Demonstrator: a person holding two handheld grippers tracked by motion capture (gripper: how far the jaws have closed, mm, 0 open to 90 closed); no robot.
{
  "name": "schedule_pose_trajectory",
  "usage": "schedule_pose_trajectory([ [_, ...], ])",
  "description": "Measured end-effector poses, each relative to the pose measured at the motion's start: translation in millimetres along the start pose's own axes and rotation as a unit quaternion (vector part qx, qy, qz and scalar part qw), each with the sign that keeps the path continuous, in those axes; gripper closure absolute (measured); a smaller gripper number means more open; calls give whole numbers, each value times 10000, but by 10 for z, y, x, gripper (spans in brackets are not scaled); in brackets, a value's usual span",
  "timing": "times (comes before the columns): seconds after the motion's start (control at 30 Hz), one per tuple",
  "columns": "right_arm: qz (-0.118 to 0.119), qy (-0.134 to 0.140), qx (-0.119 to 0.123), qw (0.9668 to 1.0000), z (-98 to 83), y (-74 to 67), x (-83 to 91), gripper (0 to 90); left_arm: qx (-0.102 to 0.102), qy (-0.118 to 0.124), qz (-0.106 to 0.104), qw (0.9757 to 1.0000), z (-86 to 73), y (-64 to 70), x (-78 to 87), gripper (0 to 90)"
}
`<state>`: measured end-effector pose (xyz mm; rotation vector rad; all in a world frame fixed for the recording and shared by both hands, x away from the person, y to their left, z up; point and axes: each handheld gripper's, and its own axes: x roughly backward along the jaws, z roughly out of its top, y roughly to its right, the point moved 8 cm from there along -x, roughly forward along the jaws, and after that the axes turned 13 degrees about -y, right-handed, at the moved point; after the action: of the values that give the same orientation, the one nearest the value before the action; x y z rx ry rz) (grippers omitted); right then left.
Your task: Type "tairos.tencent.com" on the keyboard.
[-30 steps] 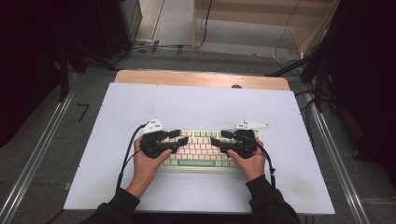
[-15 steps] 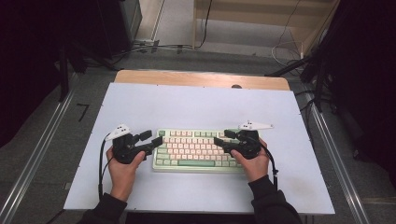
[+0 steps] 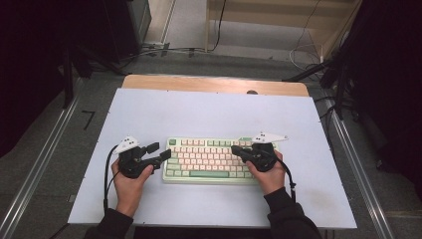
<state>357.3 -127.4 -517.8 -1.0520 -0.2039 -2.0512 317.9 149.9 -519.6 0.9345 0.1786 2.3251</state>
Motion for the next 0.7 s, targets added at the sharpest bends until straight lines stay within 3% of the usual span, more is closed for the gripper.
schedule_pose_trajectory([
  [0.13, 9, -143, 40, 9999, -33, -9, -65, 876, -17, 118, -80, 9999, 27, 38, 25, 398],
  [0.3, -46, -228, 122, 9997, -35, -26, -111, 876, -67, 22, -72, 9999, -1, 48, -6, 398],
  [0.43, -94, -383, 129, 9991, -69, -27, -183, 875, -91, 92, -101, 9999, 23, 75, 4, 398],
  [0.53, -124, -400, 186, 9989, -63, -43, -208, 875, -136, -20, -74, 9999, 0, 75, -30, 398],
  [0.7, -137, -459, 139, 9988, -75, -26, -233, 875, -162, 23, -108, 9998, 11, 97, -33, 398],
])
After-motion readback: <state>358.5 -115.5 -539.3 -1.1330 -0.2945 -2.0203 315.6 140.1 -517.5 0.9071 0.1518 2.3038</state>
